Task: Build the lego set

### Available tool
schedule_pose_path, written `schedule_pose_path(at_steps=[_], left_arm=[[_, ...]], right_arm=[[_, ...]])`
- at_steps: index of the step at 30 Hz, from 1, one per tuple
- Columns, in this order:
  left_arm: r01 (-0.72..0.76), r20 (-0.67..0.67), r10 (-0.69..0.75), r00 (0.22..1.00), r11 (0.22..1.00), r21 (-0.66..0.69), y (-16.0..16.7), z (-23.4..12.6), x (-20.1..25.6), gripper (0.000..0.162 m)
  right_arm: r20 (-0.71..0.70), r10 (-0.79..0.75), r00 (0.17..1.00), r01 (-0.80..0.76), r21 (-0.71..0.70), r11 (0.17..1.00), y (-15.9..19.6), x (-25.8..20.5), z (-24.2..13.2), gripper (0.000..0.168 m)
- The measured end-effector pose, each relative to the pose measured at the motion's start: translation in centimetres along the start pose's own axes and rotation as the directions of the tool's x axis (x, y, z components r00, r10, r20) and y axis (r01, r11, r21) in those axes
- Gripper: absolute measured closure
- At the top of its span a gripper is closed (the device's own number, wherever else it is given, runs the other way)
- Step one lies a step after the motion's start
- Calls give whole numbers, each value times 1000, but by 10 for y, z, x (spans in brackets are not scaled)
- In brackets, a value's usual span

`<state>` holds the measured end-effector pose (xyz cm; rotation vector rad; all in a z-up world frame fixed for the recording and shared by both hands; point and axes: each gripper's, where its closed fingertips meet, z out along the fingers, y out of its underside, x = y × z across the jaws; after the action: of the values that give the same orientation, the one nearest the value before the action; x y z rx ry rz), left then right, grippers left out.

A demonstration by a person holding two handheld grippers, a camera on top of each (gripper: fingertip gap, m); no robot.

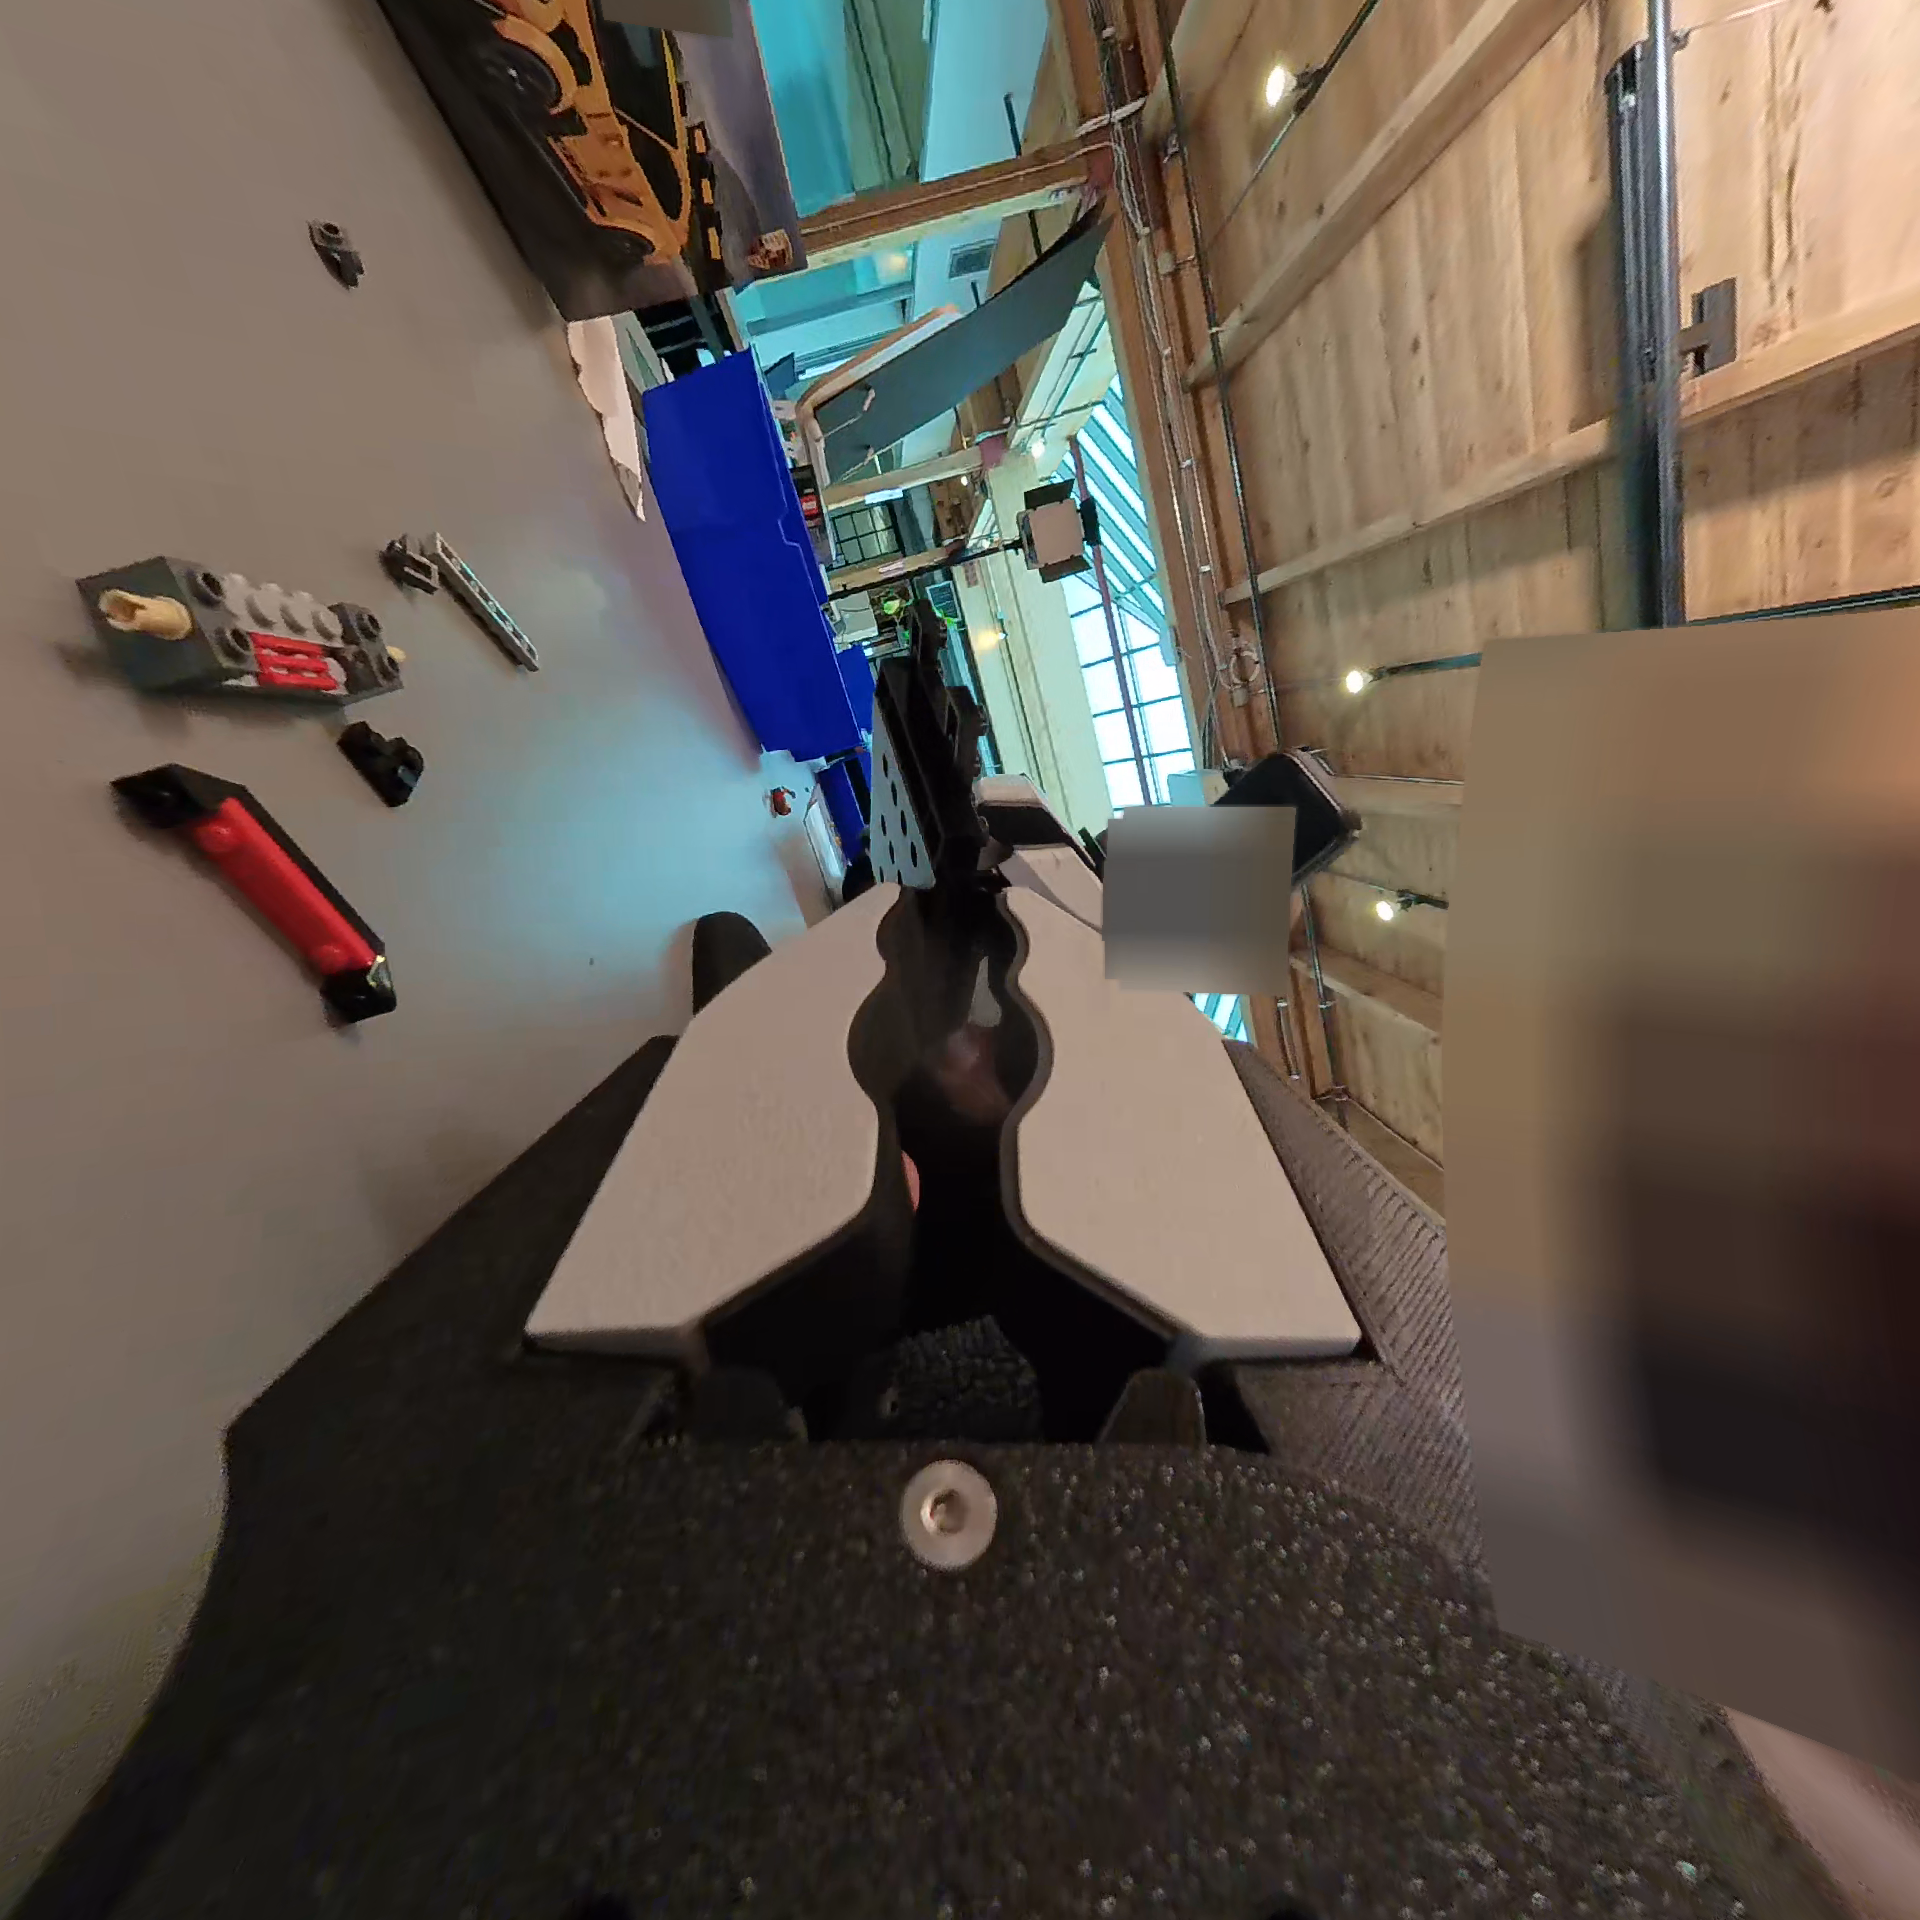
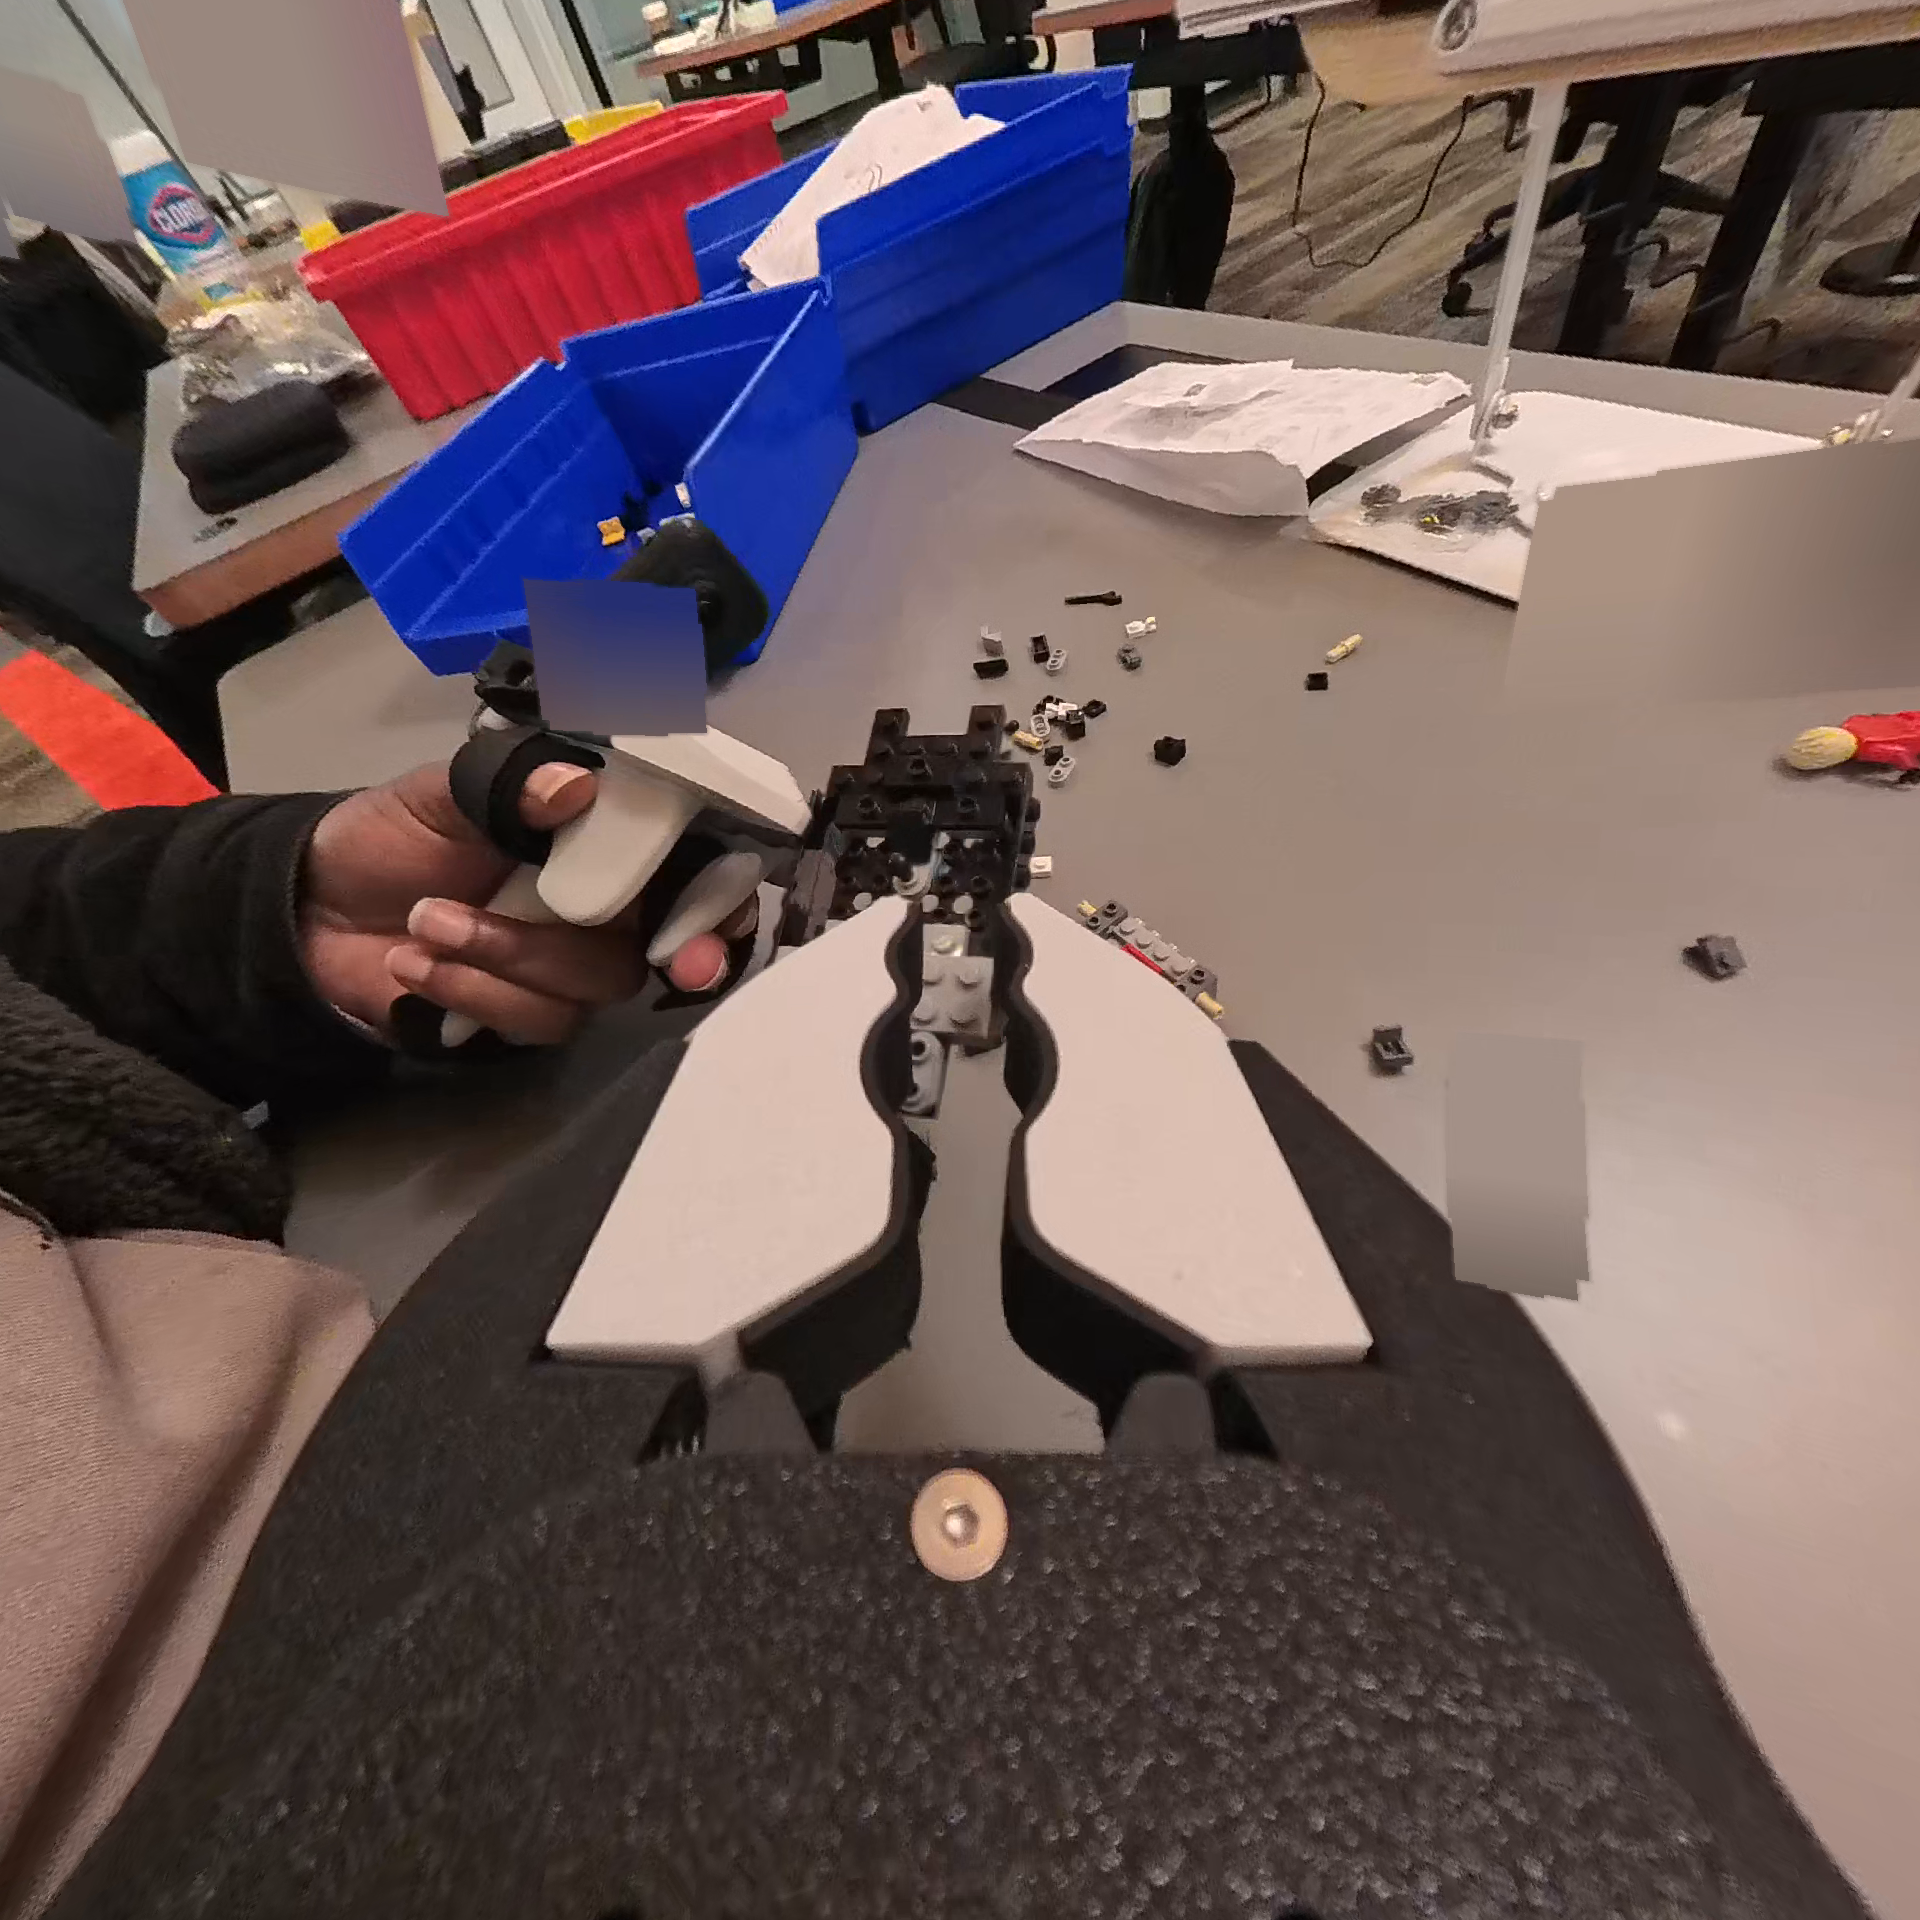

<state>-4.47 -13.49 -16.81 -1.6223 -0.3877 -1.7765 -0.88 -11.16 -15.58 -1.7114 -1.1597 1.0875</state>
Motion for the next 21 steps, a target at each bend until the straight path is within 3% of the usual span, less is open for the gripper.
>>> schedule_pose_path(at_steps=[3,10,21], left_arm=[[-50,29,50,998,999,-2,1,1,-1,150],[-345,163,352,922,936,-66,10,8,0,150],[-444,208,478,853,875,-190,20,7,-8,150]], right_arm=[[-11,-61,998,60,-27,998,2,-6,8,156],[-61,-187,981,180,-94,979,11,-12,29,153],[-97,-305,947,289,-148,946,17,-9,29,161]])
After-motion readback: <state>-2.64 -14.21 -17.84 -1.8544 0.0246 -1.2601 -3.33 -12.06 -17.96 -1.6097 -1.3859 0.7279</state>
